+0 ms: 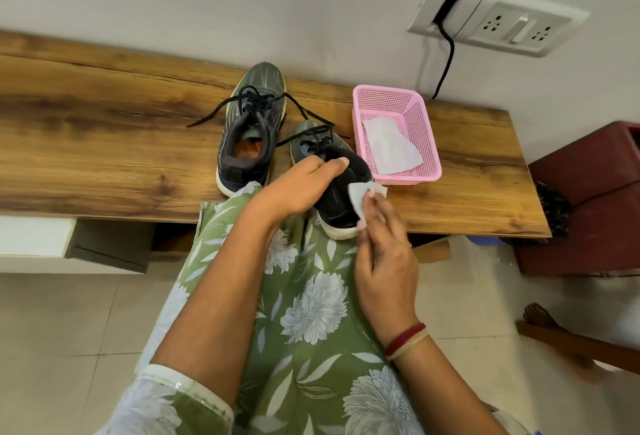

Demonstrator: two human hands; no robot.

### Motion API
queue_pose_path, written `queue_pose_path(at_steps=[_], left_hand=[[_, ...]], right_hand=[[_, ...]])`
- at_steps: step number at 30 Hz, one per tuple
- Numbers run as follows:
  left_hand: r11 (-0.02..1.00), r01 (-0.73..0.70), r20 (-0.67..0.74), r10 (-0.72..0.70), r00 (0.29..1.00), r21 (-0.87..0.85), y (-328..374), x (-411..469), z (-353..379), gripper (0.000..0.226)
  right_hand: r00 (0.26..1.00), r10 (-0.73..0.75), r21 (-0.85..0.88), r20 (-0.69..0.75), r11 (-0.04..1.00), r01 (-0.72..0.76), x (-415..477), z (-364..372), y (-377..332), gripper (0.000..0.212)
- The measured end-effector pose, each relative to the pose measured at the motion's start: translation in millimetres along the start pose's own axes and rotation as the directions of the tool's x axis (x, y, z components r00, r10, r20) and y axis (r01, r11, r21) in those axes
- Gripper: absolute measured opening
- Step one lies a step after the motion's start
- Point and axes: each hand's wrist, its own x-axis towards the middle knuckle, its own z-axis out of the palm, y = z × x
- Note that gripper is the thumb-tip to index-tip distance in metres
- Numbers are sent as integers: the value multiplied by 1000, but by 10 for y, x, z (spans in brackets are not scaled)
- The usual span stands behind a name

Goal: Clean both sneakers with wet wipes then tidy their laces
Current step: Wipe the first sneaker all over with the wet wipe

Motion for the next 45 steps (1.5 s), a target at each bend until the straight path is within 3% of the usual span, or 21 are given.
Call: queue_pose_path(at_steps=[2, 6, 10, 14, 18, 22, 26, 27, 29, 31, 32, 33, 36, 39, 42, 45], left_hand=[[1000, -2, 12, 2, 1000, -5, 3, -3, -4, 42], [1000, -6, 5, 5, 1000, 8, 22, -12, 11, 39], [1000, 6, -11, -6, 1000, 21, 39, -11, 18, 44], [1000, -21, 23, 21, 1000, 16, 54, -26, 25, 41], [997, -5, -3, 5, 1000, 78, 83, -4, 49, 50], [996, 18, 29, -21, 999, 92, 125, 13, 71, 50], [998, 21, 36, -24, 999, 62, 140, -14, 51, 46], [999, 29, 53, -30, 998, 31, 143, -29, 37, 43], [999, 43, 41, -42, 998, -25, 139, -69, -12, 36], [998, 50, -3, -51, 999, -35, 103, -109, -64, 33], [999, 42, -4, -43, 999, -33, 79, -117, -81, 33], [999, 38, 7, -37, 999, -35, 65, -120, -89, 34], [998, 45, 35, -43, 998, -40, 87, -113, -72, 38], [998, 43, 20, -42, 999, -47, 159, -109, -36, 37], [997, 60, -15, -61, 998, -37, 196, -148, -47, 38], [995, 70, 9, -70, 998, -77, 234, -192, -57, 38]], right_hand=[[995, -93, -40, 45, 995, 95, -34, -10, 2, 48], [999, 36, -3, 4, 999, -36, -1, -21, 16, 45], [992, -112, -79, 60, 990, 117, -49, -22, -48, 48], [1000, 2, -32, 6, 999, -2, -4, -31, -60, 48], [981, -160, -138, 112, 975, 174, -39, -40, -61, 53], [998, -59, -110, 30, 992, 62, 22, -66, -31, 50], [956, -202, -111, 215, 967, 229, -49, -29, -121, 50], [944, -219, -78, 246, 966, 244, -73, -26, -121, 48], [962, -109, 126, 251, 989, 79, -137, -50, -142, 41], [974, 111, 454, 196, 870, -191, -144, -111, -177, 36], [968, 210, 556, 136, 793, -250, -102, -157, -196, 36], [966, 255, 581, 54, 779, -238, -48, -196, -201, 35], [981, 156, 457, -115, 885, -87, 154, -205, -160, 40], [997, -81, 99, -16, 992, 82, 229, -77, -158, 44], [955, -262, -95, 140, 957, 276, 130, 10, -101, 50], [921, -352, -189, 163, 906, 380, 118, -20, -10, 50]])
